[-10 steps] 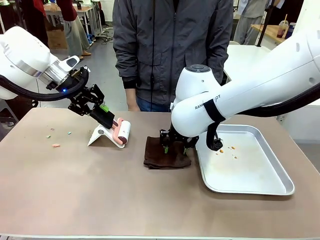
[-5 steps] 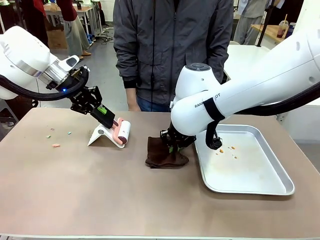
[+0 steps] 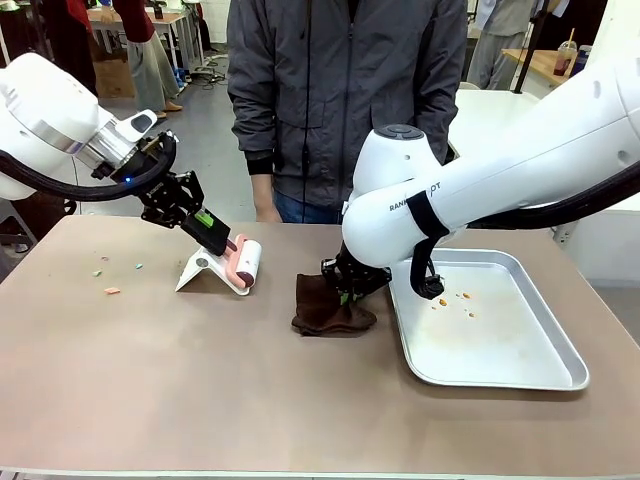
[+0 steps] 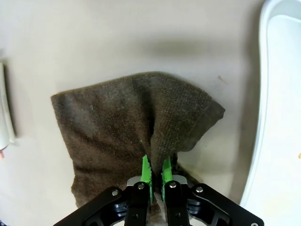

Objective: Clean the surface of the table.
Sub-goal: Hold the Lint Roller with your left hand and the towel with your right hand.

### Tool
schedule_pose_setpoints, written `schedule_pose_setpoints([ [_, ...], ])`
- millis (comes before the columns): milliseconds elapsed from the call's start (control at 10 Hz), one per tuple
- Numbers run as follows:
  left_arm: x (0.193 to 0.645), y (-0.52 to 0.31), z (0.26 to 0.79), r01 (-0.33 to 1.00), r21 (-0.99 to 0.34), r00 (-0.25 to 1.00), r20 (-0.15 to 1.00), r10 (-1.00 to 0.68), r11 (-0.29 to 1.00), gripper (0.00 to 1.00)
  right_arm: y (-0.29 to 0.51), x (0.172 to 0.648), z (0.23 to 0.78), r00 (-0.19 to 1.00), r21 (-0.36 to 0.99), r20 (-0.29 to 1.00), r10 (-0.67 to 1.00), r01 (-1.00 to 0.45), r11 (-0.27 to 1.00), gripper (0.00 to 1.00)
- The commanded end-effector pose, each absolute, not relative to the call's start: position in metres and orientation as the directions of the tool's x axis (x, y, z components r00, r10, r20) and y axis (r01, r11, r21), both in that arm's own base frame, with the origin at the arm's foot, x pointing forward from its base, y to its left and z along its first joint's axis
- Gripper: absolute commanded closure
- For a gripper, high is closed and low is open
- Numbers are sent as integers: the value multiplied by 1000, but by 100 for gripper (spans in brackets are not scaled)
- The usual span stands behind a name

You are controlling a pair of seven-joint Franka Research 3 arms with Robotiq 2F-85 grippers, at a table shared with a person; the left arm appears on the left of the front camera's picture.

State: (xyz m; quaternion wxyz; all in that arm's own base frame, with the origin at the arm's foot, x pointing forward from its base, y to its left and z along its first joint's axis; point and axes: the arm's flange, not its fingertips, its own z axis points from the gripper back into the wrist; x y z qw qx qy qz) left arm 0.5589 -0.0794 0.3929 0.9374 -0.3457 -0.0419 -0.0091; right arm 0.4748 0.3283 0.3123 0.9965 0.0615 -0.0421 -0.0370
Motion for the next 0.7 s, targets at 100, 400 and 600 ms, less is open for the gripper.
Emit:
schedule_pose_setpoints([
  [100, 544, -72, 410, 46, -729, 991, 120, 62, 683, 100, 299, 469, 342, 990, 264, 69, -124, 102, 959, 100],
  [400, 526, -52, 426, 113, -806, 985, 168, 42, 581, 100, 251, 455, 374, 980, 584, -53, -192, 186, 790, 100],
  [600, 514, -33, 432, 144, -843, 983, 182, 23, 519, 100, 216, 444, 384, 981, 807, -122, -151, 187, 560, 100],
])
